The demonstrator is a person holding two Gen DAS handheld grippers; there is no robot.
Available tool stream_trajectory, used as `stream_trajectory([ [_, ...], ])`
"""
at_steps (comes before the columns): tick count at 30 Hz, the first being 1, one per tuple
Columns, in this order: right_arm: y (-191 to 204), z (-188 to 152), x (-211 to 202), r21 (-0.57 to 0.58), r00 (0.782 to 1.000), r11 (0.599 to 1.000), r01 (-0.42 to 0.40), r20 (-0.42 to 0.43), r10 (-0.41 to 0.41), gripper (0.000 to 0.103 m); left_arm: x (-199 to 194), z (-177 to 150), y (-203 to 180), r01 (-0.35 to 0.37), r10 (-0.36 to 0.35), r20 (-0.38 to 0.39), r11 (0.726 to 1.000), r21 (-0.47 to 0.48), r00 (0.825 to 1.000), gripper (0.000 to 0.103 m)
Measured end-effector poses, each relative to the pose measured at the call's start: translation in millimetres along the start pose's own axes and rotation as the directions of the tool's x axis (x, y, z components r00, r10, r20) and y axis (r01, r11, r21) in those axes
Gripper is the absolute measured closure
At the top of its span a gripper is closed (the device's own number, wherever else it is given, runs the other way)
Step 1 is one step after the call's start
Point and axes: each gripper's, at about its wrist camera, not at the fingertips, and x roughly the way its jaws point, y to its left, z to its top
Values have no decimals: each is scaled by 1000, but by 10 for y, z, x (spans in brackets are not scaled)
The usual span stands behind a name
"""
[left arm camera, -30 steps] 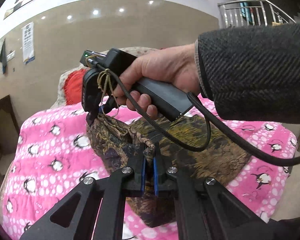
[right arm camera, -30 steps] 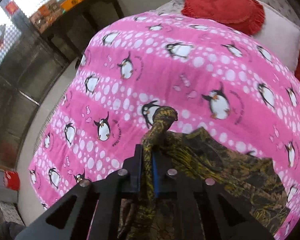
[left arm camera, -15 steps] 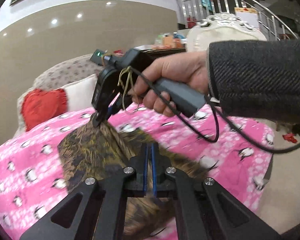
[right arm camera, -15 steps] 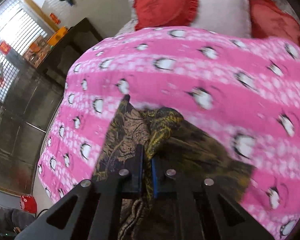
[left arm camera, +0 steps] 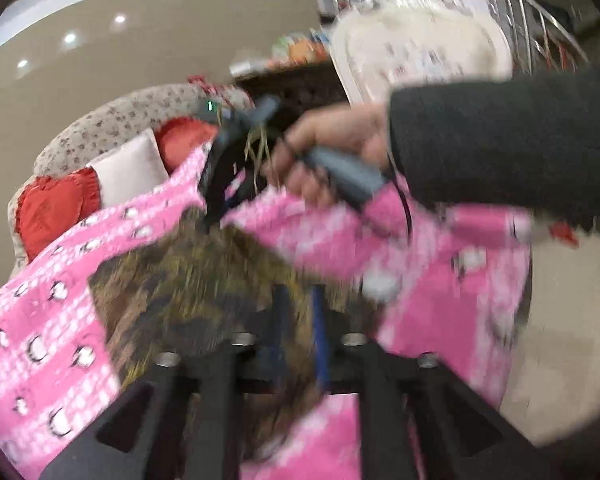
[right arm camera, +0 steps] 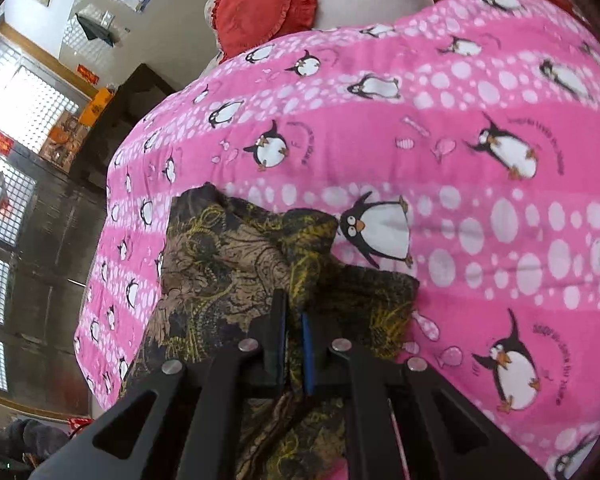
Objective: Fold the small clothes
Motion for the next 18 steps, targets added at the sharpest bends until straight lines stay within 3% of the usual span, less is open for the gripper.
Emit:
stream_trajectory([
  [1, -11, -8, 27, 8, 1000, 1000, -13, 8, 13, 96, -12, -81, -41, -18, 19, -17, 999, 46, 1000, 84],
  [2, -11, -9, 50, 12, 1000, 1000, -22, 13, 22, 96, -9, -156, -106, -38, 42, -36, 994, 103, 998, 78],
  [4, -5, -11, 90, 11, 999, 999, -31, 20, 30, 96, 37, -281, -248, -72, 91, -71, 968, 240, 993, 77],
  [8, 24, -9, 124, 17, 999, 999, -37, 29, 36, 96, 215, -345, -491, -153, 199, -52, 873, 463, 979, 76],
  [10, 38, -12, 142, 23, 999, 999, -35, 34, 34, 96, 330, -304, -531, -168, 223, -49, 844, 510, 974, 76],
  [14, 69, -31, 137, 14, 999, 1000, -25, 33, 25, 96, 540, -300, -472, -117, 222, -134, 834, 539, 966, 76],
  [18, 63, -22, 129, 8, 999, 1000, -30, 32, 30, 96, 648, -412, -511, -121, 267, -143, 770, 627, 953, 76],
])
